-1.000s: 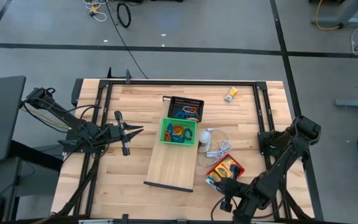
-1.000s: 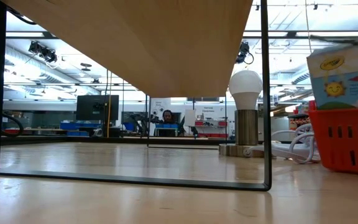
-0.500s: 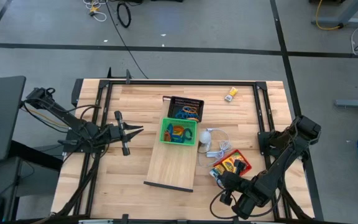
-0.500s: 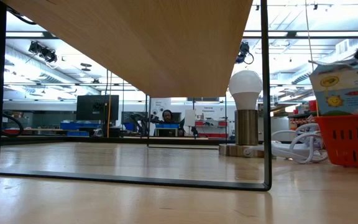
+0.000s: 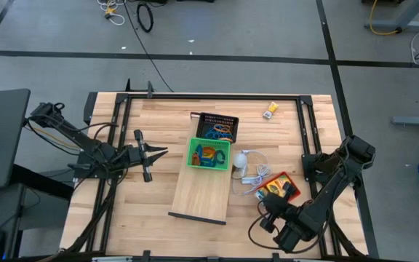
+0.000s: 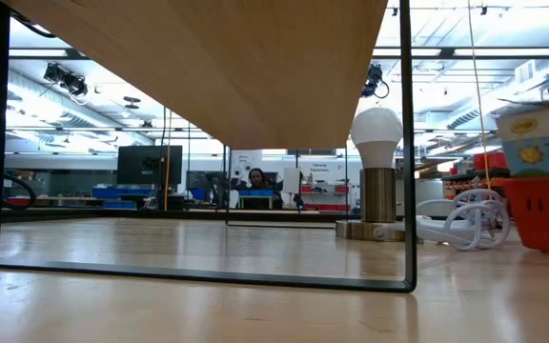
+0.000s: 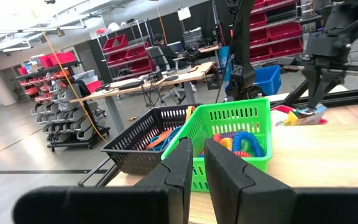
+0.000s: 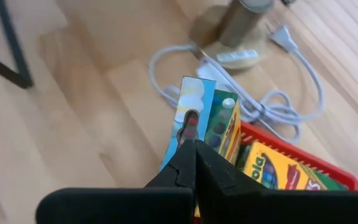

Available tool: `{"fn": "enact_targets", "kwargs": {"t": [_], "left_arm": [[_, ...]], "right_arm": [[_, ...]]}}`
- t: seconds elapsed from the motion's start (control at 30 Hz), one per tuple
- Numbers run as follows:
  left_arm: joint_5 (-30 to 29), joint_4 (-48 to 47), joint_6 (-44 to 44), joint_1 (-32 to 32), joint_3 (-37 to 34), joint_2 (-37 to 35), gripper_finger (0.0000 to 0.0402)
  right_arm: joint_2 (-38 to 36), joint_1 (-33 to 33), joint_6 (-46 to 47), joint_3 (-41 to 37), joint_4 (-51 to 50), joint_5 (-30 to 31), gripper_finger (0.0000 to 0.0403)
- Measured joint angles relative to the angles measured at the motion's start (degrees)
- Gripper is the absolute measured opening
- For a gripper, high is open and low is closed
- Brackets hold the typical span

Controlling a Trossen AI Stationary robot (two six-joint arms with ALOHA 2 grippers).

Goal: Pick & Place Office Desk Supplies
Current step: Put the bag of crayons into the red bin

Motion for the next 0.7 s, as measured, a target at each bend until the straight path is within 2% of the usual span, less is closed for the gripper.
{"fn": "enact_targets", "kwargs": {"t": [0.47,0.7], "left_arm": [[0.0,0.0,0.02,0.0,0.02,0.0,0.005],[0.0,0.01,0.59,0.0,0.01,-0.01,0.005]], "right_arm": [[0.0,0.0,10.68,0.0,-9.96,-5.06,0.0],[0.0,0.07,12.76,0.0,-12.19,-6.5,0.0]]}}
